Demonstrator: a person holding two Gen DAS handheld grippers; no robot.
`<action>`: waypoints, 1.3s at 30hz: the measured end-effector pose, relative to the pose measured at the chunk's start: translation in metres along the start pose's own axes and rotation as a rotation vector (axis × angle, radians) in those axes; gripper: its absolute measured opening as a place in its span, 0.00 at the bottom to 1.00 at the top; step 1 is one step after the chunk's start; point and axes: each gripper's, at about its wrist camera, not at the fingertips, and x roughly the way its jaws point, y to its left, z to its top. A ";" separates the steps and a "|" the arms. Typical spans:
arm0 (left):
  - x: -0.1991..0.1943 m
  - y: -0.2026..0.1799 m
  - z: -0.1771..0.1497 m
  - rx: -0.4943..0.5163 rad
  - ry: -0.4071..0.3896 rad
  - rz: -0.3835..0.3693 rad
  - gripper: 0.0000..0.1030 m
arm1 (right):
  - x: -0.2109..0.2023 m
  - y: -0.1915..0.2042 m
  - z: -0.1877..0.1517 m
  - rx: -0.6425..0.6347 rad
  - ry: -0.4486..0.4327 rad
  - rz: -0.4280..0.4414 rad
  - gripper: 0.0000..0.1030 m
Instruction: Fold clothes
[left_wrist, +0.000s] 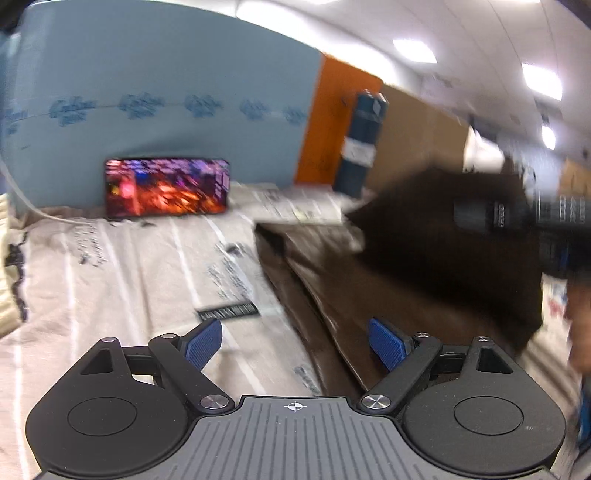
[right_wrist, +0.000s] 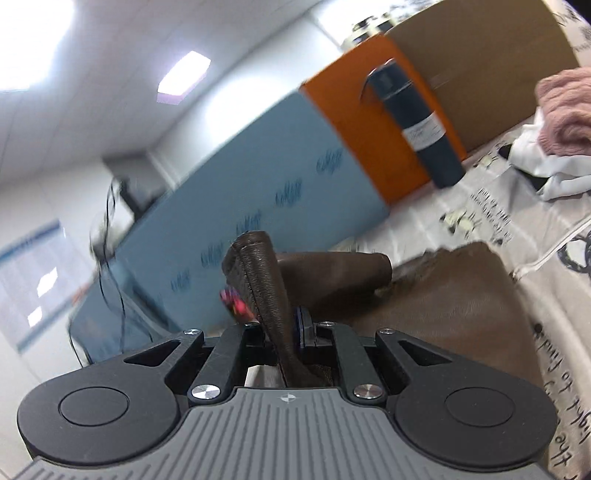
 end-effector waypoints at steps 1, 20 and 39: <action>-0.002 0.003 0.001 -0.021 -0.019 0.005 0.86 | 0.003 0.003 -0.005 -0.038 0.018 -0.004 0.15; -0.008 -0.007 0.004 0.005 -0.155 0.019 0.94 | -0.032 0.015 -0.028 -0.233 0.144 0.289 0.95; 0.039 -0.059 0.009 0.198 0.058 0.158 0.96 | -0.040 -0.090 0.003 -0.011 0.010 -0.236 0.97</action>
